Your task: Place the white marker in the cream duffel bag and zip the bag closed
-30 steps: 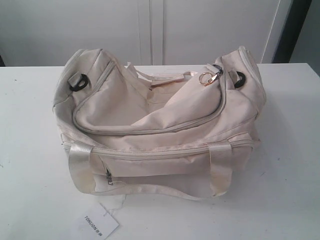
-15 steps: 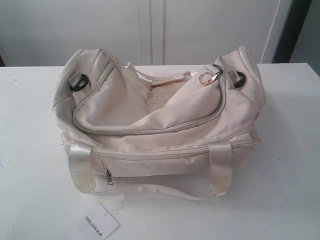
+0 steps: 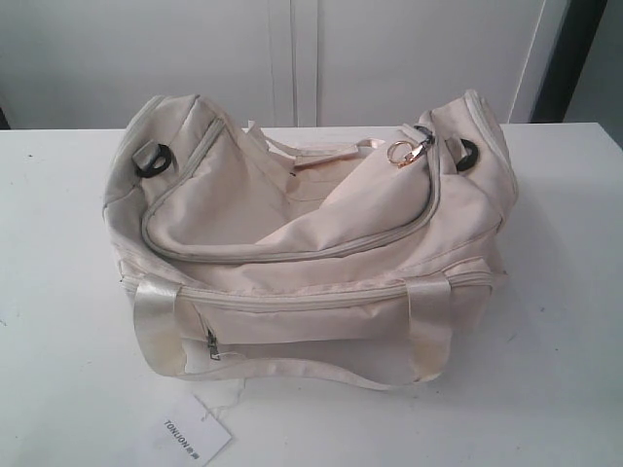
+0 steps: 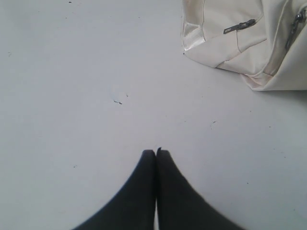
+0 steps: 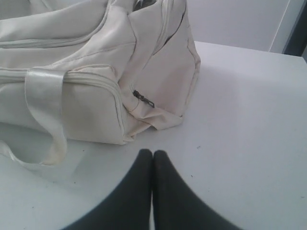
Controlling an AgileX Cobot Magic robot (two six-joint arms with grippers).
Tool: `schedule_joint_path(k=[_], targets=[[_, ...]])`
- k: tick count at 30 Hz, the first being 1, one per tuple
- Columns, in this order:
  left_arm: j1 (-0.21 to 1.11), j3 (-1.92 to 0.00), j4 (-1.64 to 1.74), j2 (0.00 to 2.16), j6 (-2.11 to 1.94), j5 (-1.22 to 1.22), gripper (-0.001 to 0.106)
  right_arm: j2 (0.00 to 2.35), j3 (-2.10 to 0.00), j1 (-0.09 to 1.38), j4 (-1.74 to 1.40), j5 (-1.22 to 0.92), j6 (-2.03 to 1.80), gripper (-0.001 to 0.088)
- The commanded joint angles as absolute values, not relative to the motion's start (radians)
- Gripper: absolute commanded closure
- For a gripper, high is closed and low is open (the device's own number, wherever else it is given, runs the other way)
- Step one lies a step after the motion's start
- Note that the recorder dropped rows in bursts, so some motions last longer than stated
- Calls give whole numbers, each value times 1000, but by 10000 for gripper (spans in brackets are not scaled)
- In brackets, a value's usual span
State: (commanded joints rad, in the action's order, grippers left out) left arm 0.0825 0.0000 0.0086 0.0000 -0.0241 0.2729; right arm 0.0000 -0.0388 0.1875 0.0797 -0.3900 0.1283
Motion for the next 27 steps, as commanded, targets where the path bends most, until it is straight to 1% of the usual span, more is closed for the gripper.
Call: schedule_joint_path(k=[6,27], targets=[[82,0,9,0,-24,273,1053,0,0,188,80,-366,127,868],[82,0,9,0,-22,273,1053,0,0,188,59,-349,132,868]])
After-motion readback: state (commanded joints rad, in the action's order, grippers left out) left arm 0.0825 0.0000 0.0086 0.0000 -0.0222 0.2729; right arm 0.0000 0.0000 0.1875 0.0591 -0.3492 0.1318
